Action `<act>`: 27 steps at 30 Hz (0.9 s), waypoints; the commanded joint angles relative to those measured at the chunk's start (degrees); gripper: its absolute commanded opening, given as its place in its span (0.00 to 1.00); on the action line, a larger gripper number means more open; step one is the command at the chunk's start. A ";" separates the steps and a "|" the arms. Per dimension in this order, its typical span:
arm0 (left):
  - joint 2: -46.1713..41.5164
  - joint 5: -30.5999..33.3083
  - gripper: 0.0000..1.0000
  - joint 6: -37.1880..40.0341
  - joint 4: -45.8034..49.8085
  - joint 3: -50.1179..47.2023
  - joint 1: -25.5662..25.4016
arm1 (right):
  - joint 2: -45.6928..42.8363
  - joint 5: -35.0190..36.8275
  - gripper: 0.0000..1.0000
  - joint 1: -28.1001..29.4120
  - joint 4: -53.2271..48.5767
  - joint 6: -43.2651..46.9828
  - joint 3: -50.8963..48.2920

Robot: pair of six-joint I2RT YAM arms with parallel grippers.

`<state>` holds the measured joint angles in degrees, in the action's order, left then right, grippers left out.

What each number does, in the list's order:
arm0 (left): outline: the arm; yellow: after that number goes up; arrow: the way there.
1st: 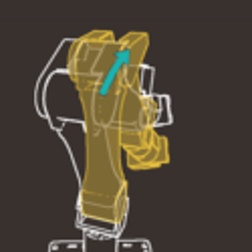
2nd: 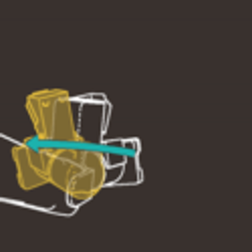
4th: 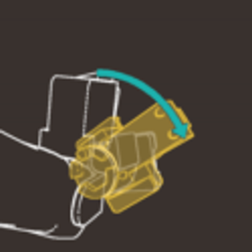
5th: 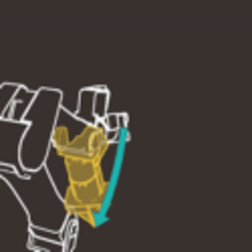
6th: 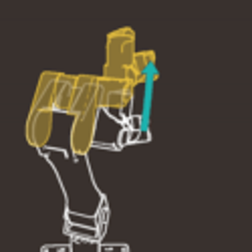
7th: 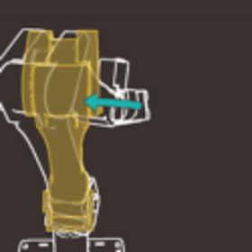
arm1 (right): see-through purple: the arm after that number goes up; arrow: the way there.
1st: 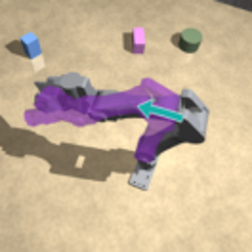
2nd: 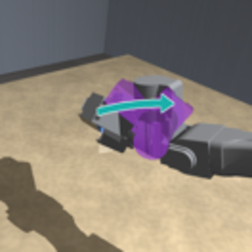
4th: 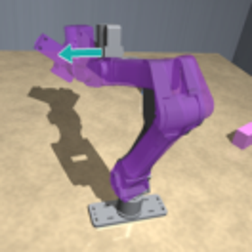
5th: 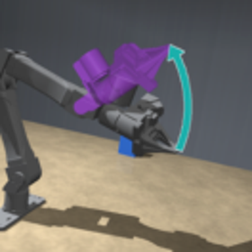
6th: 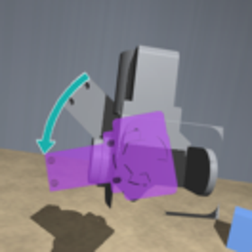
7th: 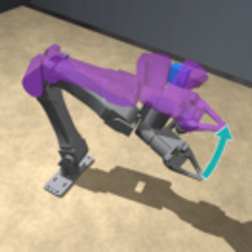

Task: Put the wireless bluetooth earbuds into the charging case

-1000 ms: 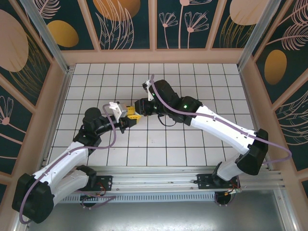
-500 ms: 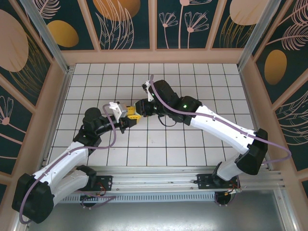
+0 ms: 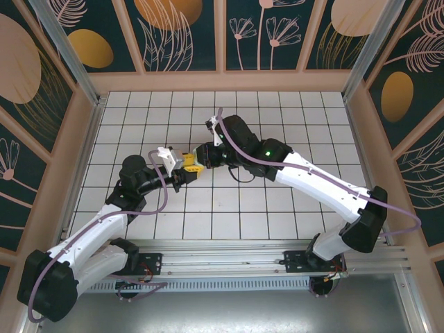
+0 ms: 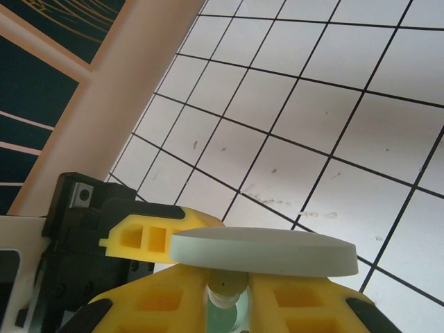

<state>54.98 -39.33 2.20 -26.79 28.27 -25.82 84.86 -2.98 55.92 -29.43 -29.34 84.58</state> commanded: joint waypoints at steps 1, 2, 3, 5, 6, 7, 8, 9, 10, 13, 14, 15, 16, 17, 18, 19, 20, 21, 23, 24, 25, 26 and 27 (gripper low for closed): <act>0.21 -0.40 0.08 0.94 -2.04 1.00 -0.19 | -2.64 0.95 0.20 0.06 0.60 -1.42 -0.77; 0.35 -0.40 0.08 0.97 -2.13 1.00 -0.19 | -2.76 1.09 0.20 0.07 0.70 -1.58 -0.95; 0.30 -0.35 0.07 0.88 -2.15 1.00 -0.19 | -2.92 1.22 0.20 0.20 0.84 -1.83 -1.23; 0.21 -0.17 0.08 0.59 -2.28 0.99 -0.17 | -3.20 1.38 0.20 0.41 1.42 -2.28 -1.96; 0.15 0.08 0.08 0.40 -2.22 0.84 -0.17 | -3.32 1.40 0.20 0.50 1.76 -2.57 -2.30; 0.13 0.34 0.07 0.30 -2.30 0.79 -0.20 | -3.38 1.40 0.20 0.72 2.04 -2.73 -2.75; 0.01 0.61 0.07 0.12 -2.39 0.75 -0.19 | -3.38 1.40 0.20 0.73 2.38 -2.98 -3.20; -0.04 0.66 0.07 -0.02 -2.49 0.73 -0.17 | -3.37 1.49 0.20 0.86 2.66 -3.24 -3.57; -0.04 0.66 0.07 -0.16 -2.56 0.76 -0.14 | -3.32 1.45 0.20 0.86 2.91 -3.35 -3.85; -0.11 0.59 0.08 -0.48 -2.84 0.65 -0.19 | -2.91 1.24 0.20 1.03 3.51 -3.68 -4.13; -0.05 0.54 0.08 -0.48 -2.83 0.65 -0.18 | -2.70 1.07 0.20 1.16 3.74 -3.74 -4.07; -0.05 0.57 0.07 -0.55 -2.92 0.69 -0.18 | -2.54 0.96 0.20 1.20 4.02 -3.88 -4.03; -0.05 0.57 0.08 -0.56 -2.97 0.64 -0.20 | -2.39 1.01 0.20 1.27 4.12 -3.88 -3.98; -0.06 0.57 0.07 -0.65 -3.11 0.58 -0.17 | -2.26 1.17 0.20 1.38 4.21 -4.01 -3.98; 0.08 0.57 0.08 -0.72 -3.23 0.63 -0.19 | -2.17 1.33 0.20 1.39 4.36 -4.13 -3.98; 0.13 0.48 0.08 -0.76 -3.23 0.64 -0.19 | -2.08 1.40 0.20 1.39 4.46 -4.22 -3.98; 0.22 0.48 0.08 -0.78 -3.27 0.64 -0.19 | -2.05 1.40 0.20 1.45 4.56 -4.30 -3.89; 0.21 0.56 0.08 -0.84 -3.27 0.64 -0.19 | -2.05 1.42 0.20 1.54 4.51 -4.42 -3.81; 0.21 0.70 0.07 -0.77 -3.29 0.56 -0.19 | -2.08 1.94 0.20 1.87 4.39 -4.61 -3.85; 0.23 0.82 0.07 -0.83 -3.36 0.56 -0.19 | -2.18 2.37 0.20 1.99 4.25 -4.71 -3.94; 0.21 0.92 0.07 -0.84 -3.36 0.56 -0.19 | -2.26 2.67 0.20 2.16 4.22 -4.88 -4.02; 0.23 1.09 0.08 -0.85 -3.44 0.64 -0.19 | -2.25 2.95 0.20 2.34 4.05 -5.04 -4.20; 0.30 1.12 0.07 -0.84 -3.57 0.65 -0.19 | -2.26 3.36 0.20 2.54 3.84 -5.40 -4.33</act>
<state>55.18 -38.44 2.24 -27.27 28.27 -25.85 82.81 -1.58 57.60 -26.74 -33.50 81.03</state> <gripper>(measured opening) 0.267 0.199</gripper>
